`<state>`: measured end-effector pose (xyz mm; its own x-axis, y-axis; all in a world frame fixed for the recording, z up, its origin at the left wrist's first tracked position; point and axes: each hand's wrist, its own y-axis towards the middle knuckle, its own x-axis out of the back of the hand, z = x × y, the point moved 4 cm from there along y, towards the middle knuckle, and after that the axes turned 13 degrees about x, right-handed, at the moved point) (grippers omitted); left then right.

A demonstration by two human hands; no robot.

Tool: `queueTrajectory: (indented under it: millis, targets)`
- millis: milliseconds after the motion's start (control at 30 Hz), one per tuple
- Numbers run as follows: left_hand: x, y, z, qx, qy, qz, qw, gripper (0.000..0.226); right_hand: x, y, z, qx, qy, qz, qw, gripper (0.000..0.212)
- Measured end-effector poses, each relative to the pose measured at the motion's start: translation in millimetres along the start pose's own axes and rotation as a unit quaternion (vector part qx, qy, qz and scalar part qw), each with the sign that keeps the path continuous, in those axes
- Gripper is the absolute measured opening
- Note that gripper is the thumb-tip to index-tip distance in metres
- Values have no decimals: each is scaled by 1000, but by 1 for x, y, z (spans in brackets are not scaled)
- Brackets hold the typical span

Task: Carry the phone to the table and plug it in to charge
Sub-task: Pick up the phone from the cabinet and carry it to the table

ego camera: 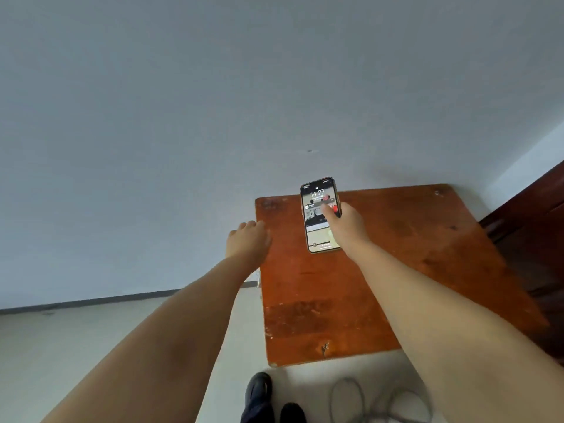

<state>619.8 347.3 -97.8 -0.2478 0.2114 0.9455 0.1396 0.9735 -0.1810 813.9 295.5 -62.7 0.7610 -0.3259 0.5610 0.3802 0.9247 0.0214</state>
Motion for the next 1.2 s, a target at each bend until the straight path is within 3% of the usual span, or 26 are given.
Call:
queueTrajectory:
  millis: [200, 367, 567, 933, 1200]
  targets:
    - [55, -48, 110, 128, -13, -94, 987, 35, -93, -21, 83, 119, 16, 122, 985, 37]
    - [91, -125, 212, 256, -8, -145, 956, 34, -188, -81, 156, 192, 52, 265, 944, 35]
    - [121, -228, 306, 371, -12, -200, 907, 32, -275, -168, 225, 242, 75, 379, 890, 42]
    - [132, -414, 486, 514, 4, -205, 833, 34, -428, -378, 335, 341, 61, 507, 789, 37]
    - [147, -521, 616, 580, -3, -212, 787, 31, -527, -507, 399, 346, 53, 552, 757, 36]
